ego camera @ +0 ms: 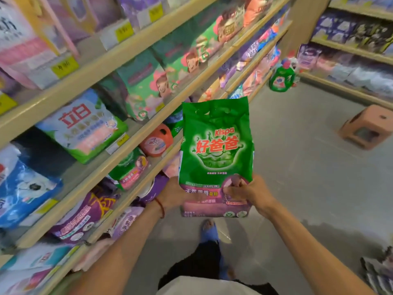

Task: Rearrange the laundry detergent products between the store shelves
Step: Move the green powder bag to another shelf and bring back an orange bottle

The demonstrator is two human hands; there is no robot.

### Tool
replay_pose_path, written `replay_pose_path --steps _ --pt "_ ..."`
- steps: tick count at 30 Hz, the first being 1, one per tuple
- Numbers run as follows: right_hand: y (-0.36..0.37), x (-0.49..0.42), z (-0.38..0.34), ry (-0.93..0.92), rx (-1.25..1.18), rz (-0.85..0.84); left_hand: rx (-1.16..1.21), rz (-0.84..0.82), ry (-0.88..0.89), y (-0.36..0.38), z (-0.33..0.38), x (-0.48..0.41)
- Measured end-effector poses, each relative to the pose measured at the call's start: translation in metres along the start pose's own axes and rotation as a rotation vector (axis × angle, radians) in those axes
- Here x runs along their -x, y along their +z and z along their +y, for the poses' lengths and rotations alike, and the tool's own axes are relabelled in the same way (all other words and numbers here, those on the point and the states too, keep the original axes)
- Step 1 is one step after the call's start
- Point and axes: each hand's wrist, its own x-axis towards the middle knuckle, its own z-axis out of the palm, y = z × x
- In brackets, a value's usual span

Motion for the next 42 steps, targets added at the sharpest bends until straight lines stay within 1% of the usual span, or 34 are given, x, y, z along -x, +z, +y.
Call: replay_pose_path --steps 4,10,14,16,18,20,25,31,38,42 --pt "-0.011 -0.064 -0.021 -0.024 0.045 -0.051 0.037 0.063 -0.017 -0.001 0.004 -0.053" --pt "-0.023 -0.145 -0.044 -0.007 0.163 -0.040 0.052 0.135 -0.061 -0.011 0.008 -0.118" --pt "-0.026 -0.186 -0.053 0.012 0.119 -0.101 0.121 0.224 -0.105 -0.008 0.009 -0.142" --pt "-0.028 -0.205 -0.051 0.024 0.137 -0.143 0.170 0.266 -0.121 -0.004 0.007 -0.154" --pt "-0.031 -0.225 -0.044 0.061 0.144 -0.186 0.237 0.308 -0.147 0.001 0.001 -0.165" --pt "-0.035 -0.246 -0.033 0.081 0.165 -0.192 0.254 0.343 -0.200 0.008 -0.006 -0.172" --pt "-0.049 -0.294 -0.007 0.076 0.217 -0.280 0.310 0.485 -0.305 0.035 -0.025 -0.189" --pt "-0.061 -0.348 0.035 0.036 0.269 -0.389 0.351 0.591 -0.349 0.069 -0.057 -0.217" --pt "-0.056 -0.388 0.083 0.020 0.260 -0.341 0.335 0.598 -0.320 0.070 -0.103 -0.256" --pt "-0.044 -0.405 0.100 0.000 0.173 -0.378 0.318 0.631 -0.252 0.061 -0.130 -0.276"
